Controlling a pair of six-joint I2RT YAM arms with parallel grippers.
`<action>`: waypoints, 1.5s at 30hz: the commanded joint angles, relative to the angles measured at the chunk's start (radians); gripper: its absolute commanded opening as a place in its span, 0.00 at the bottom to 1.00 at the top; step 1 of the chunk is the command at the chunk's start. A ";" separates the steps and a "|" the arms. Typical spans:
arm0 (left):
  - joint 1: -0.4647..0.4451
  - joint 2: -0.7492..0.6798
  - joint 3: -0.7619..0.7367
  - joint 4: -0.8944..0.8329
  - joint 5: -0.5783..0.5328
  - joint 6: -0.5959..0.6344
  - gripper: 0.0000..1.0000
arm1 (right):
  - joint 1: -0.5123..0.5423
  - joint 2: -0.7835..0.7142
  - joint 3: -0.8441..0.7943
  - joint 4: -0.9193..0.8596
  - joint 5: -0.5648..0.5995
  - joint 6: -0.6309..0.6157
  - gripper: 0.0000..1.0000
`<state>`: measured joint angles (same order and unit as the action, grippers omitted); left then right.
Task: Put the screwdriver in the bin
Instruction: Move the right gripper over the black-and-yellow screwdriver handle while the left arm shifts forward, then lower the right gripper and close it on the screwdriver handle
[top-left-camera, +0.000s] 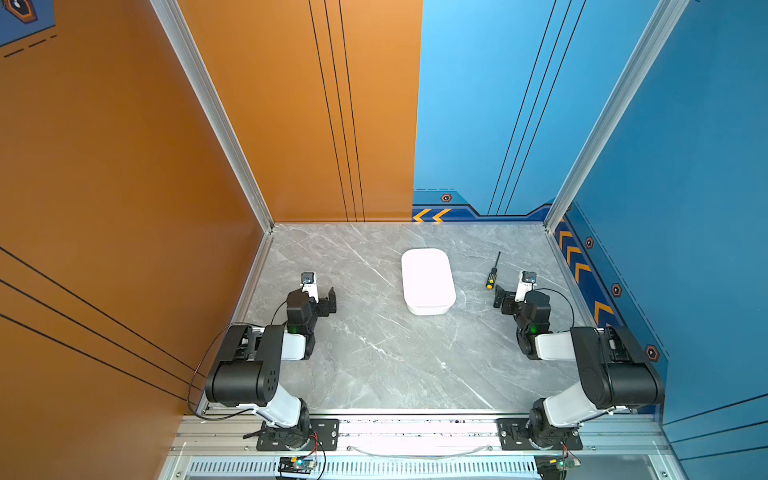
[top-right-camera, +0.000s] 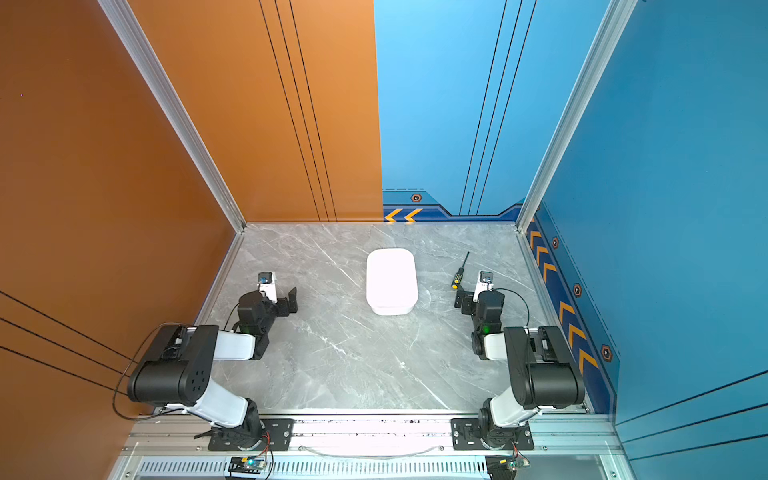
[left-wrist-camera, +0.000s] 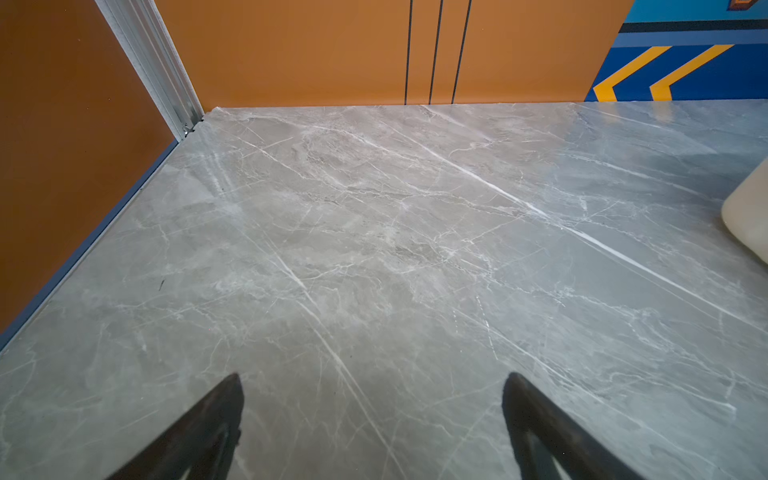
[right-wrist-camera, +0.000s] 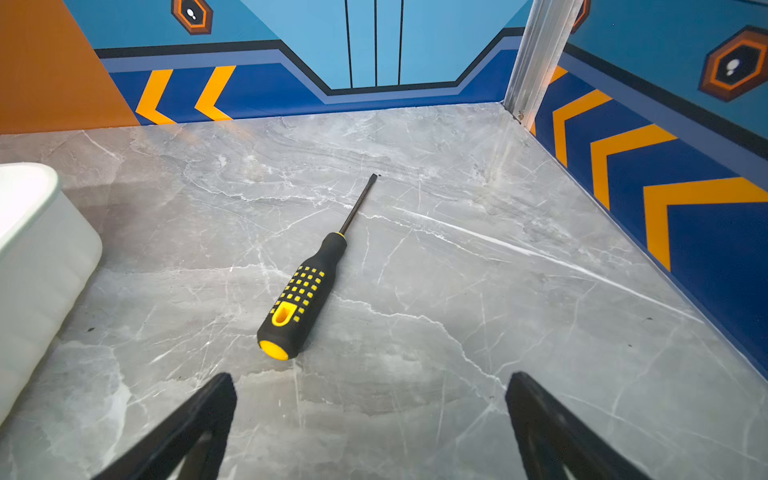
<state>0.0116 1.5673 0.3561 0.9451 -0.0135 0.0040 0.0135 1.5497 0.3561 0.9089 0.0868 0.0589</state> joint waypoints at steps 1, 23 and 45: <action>-0.005 -0.004 0.022 -0.017 0.020 0.012 0.98 | 0.004 -0.003 0.018 -0.002 0.005 0.006 1.00; -0.182 -0.160 0.401 -0.629 0.200 -0.151 0.98 | 0.053 0.025 0.706 -1.184 0.073 0.274 1.00; -0.234 0.065 0.524 -0.649 0.313 -0.274 0.98 | 0.122 0.419 0.957 -1.332 0.083 0.460 0.89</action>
<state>-0.2100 1.6188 0.8536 0.3016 0.2920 -0.2634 0.1329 1.9327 1.2804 -0.3790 0.1692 0.4957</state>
